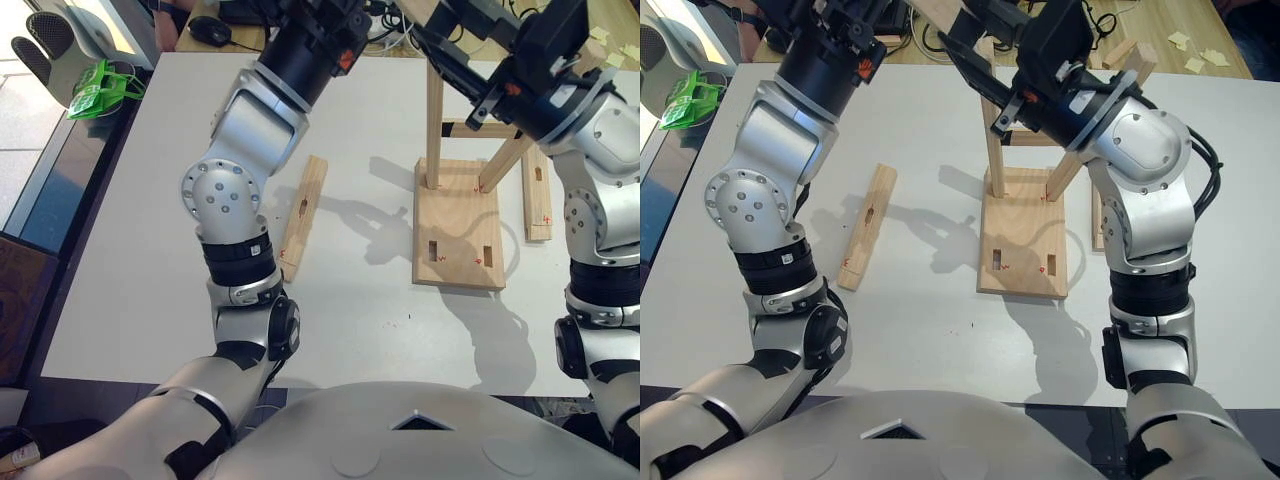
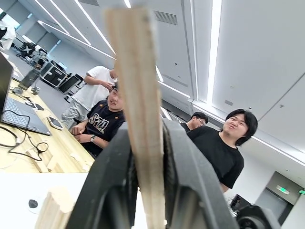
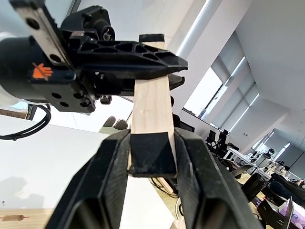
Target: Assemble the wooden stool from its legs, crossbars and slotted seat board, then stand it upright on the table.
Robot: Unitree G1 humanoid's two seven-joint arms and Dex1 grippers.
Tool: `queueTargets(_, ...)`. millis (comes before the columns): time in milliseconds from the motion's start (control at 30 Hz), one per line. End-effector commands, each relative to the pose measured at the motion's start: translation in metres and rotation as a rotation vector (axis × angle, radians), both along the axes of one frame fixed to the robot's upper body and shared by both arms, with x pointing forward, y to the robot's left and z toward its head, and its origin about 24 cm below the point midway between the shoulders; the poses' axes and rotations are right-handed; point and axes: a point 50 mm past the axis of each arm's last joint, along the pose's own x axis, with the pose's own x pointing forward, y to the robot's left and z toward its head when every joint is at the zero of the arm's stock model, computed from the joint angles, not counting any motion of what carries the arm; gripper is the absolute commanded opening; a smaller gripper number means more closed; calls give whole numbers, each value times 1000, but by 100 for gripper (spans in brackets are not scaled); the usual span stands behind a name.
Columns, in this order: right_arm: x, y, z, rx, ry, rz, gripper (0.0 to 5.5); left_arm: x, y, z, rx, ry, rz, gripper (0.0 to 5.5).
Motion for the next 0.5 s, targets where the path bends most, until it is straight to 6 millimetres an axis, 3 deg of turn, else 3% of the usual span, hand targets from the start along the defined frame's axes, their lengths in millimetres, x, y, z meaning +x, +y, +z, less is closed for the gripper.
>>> queueTargets(33, -2, -7, 1, -31, -29, -22, 168, 4, 11, -2, 18, 24, 61, 41)
queueTargets(200, -8, -20, -26, -220, 97, 2, 255, 7, 16, -3, 39, 29, 115, 41)
queueTargets(333, -26, -44, -39, -292, 216, -12, 318, -5, 37, -8, 241, -9, 203, 41)
queueTargets(400, -38, -59, -44, -266, 311, -45, 353, -22, 55, -23, 384, 13, 245, 41)
queueTargets(500, -57, -74, -61, -204, 439, -121, 404, -45, 81, -62, 615, 113, 338, 41)
